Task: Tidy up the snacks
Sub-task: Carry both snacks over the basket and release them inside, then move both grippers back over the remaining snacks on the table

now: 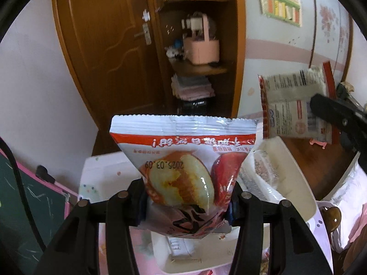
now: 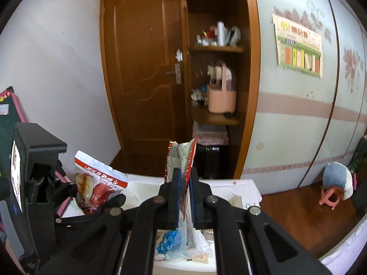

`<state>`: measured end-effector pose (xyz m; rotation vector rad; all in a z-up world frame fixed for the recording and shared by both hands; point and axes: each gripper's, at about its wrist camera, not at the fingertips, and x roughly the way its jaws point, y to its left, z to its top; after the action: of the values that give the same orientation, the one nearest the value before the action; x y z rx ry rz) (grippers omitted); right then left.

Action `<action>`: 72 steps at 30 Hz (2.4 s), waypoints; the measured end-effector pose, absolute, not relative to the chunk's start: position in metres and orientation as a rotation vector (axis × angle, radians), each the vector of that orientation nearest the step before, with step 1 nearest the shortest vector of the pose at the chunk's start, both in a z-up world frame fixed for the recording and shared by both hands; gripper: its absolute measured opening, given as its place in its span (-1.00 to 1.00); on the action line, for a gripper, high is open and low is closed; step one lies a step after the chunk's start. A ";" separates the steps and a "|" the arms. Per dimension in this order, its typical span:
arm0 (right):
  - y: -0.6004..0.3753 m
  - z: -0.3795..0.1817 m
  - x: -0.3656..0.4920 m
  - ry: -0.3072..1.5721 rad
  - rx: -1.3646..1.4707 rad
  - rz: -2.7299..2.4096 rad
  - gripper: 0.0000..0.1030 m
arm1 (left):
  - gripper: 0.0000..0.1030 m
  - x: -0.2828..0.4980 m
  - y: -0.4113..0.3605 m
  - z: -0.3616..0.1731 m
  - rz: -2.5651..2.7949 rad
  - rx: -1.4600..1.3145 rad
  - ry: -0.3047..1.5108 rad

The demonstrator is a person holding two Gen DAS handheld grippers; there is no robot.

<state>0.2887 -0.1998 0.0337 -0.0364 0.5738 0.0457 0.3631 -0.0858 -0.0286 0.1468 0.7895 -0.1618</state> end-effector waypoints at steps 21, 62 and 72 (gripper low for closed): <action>-0.224 -0.039 0.300 0.774 0.065 -0.002 0.01 | 0.80 0.360 -0.078 -0.069 -0.132 0.146 0.855; -0.207 -0.018 0.110 0.684 0.036 -0.049 0.35 | 0.80 0.137 -0.041 -0.054 -0.213 0.094 0.849; -0.232 -0.097 0.103 0.854 0.222 -0.081 0.35 | 0.80 0.120 -0.047 -0.162 -0.189 0.059 1.043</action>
<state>0.1033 -0.2317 -0.0975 0.2221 0.8535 -0.0806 0.1202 -0.0474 -0.1620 0.0591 1.0428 -0.1890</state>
